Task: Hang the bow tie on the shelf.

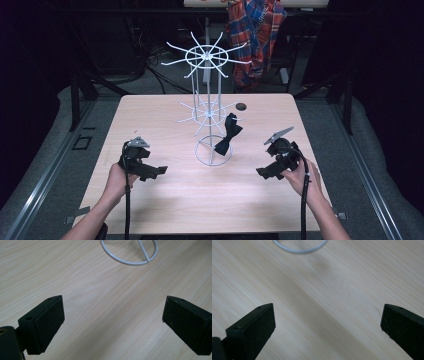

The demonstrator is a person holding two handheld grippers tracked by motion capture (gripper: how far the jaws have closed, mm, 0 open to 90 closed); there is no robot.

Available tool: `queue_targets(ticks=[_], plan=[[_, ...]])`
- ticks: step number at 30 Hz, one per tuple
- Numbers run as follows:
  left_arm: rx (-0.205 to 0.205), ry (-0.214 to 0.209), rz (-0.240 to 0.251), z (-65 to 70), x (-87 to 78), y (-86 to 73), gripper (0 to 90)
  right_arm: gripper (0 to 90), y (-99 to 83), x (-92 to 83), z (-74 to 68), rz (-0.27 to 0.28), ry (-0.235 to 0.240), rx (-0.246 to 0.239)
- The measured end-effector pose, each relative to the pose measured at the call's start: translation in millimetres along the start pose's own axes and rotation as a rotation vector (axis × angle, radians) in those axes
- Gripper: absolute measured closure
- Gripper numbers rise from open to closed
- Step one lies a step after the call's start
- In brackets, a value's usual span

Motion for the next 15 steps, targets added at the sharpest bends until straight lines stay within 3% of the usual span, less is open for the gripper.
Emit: queue_targets(ticks=[2,3,7,15], plan=[[0.003,-0.001,0.001,0.3,-0.3,0.1,4.0,0.0,-5.6,3.3,-0.4,-0.022,-0.014,-0.004],[0.000,-0.003,0.000,0.8,0.2,0.2,3.9,0.0,-15.6,11.4,-2.1,-0.074,-0.022,-0.015],[-0.005,-0.002,-0.018,-0.4,2.6,0.4,3.5,0.0,-20.8,24.0,-2.1,-0.142,-0.057,-0.069],[-0.016,0.023,-0.036,-1.4,4.6,-1.0,4.7,0.0,-20.3,34.2,-0.7,-0.134,-0.059,-0.119]])
Point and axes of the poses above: each handheld gripper's, and its own axes: x roughly forward along the jaws, y roughly out of its top, z roughly to its right, the point moved 2 cm from there along x, roughly forward along the jaws, and after that the axes turned 2 degrees about -z, right-handed, at the moved point
